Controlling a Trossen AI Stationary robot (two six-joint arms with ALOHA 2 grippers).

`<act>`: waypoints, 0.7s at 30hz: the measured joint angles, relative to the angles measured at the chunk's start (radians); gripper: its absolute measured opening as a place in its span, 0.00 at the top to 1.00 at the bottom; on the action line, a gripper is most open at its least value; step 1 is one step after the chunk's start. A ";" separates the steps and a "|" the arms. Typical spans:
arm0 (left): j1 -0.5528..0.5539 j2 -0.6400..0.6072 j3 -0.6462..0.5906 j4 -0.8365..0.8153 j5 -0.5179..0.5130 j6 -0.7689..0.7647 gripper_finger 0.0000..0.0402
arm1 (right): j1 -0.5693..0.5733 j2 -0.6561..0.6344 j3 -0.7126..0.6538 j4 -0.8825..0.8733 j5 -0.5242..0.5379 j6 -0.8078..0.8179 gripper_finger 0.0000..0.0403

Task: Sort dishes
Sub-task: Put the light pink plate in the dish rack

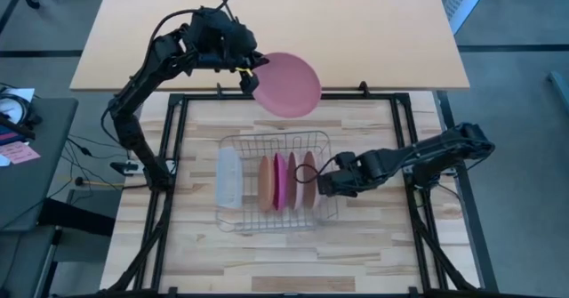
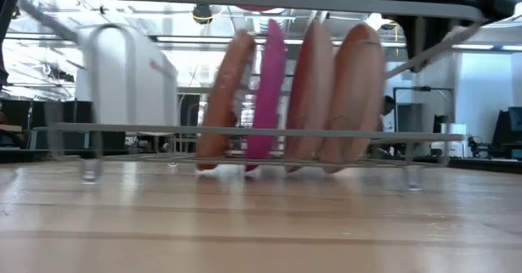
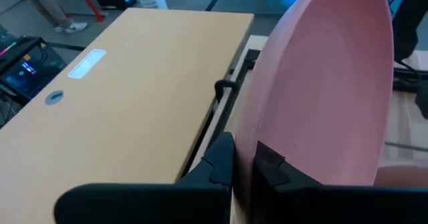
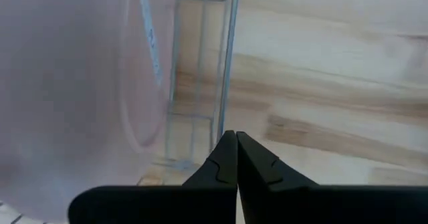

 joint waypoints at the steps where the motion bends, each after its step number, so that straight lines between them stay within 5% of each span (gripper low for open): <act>1: 0.000 -0.005 0.000 -0.004 0.000 -0.001 0.98 | -0.004 0.001 0.000 0.020 0.000 0.000 0.99; 21: -0.083 -0.030 0.000 -0.094 0.107 0.134 0.98 | -0.040 0.105 0.000 0.398 -0.018 -0.043 1.00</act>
